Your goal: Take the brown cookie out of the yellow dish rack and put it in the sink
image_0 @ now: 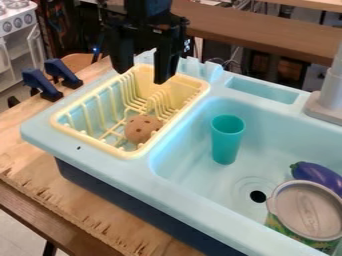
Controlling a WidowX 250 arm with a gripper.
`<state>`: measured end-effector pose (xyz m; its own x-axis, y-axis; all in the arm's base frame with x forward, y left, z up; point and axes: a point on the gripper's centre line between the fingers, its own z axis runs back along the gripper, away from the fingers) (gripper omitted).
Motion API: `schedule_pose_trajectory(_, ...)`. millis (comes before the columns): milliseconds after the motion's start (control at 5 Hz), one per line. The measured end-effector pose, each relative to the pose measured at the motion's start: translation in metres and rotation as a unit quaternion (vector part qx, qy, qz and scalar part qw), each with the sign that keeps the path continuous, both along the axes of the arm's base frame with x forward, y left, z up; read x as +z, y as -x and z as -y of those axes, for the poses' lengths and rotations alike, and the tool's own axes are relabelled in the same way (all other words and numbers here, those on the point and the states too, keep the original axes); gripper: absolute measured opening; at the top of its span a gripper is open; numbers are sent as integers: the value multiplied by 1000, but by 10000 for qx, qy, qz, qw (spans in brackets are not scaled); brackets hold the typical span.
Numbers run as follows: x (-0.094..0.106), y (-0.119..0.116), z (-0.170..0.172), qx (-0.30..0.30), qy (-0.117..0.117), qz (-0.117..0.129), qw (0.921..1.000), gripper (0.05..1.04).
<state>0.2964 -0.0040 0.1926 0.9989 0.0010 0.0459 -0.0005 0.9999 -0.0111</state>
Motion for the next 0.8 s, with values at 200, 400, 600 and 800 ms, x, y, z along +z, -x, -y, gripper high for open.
schedule_pose_trajectory(200, -10, 1, -1, 8, -1, -184, 9998, 1000)
schedule_pose_trajectory(400, -21, 3, -20, 158, 303, -178, 9993, 1000)
schedule_pose_trajectory(600, -23, 6, -31, 306, 208, -269, 9990, 1000)
schedule_pose_trajectory(800, -36, 5, -36, 226, 207, -409, 9987, 1000)
